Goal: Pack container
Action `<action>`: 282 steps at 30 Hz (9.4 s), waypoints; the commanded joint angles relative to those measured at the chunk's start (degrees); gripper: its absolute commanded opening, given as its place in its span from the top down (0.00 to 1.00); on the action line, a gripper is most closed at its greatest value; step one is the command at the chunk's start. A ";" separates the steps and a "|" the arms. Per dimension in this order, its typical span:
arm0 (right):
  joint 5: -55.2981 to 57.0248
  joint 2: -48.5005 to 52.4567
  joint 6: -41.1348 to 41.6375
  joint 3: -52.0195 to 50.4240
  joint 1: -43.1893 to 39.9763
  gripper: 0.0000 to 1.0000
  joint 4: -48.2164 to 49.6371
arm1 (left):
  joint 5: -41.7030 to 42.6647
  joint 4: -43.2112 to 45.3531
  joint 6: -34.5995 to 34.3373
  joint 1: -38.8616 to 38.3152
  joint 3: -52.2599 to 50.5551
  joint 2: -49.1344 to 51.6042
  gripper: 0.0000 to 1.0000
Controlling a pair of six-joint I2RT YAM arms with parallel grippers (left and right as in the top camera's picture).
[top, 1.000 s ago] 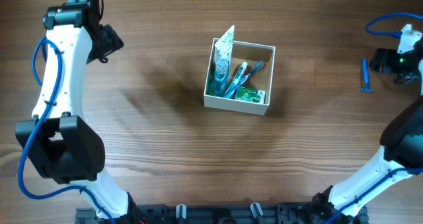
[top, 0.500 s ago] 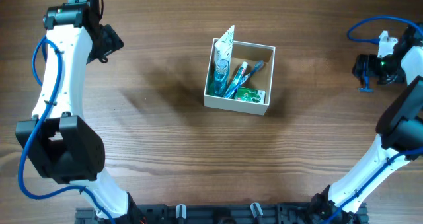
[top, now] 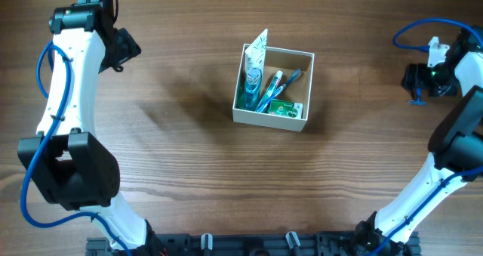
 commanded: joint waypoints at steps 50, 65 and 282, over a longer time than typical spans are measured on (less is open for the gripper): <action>-17.29 -30.27 54.97 8.50 35.78 0.96 -32.81 | -0.50 -0.02 -0.17 0.22 0.04 0.24 0.00; 2.29 -27.89 80.13 -0.52 50.49 0.92 -17.00 | -0.50 -0.02 -0.17 0.22 0.04 0.24 0.00; 12.72 -127.67 29.00 -94.55 29.09 0.00 45.27 | -0.50 -0.02 -0.17 0.22 0.04 0.24 0.00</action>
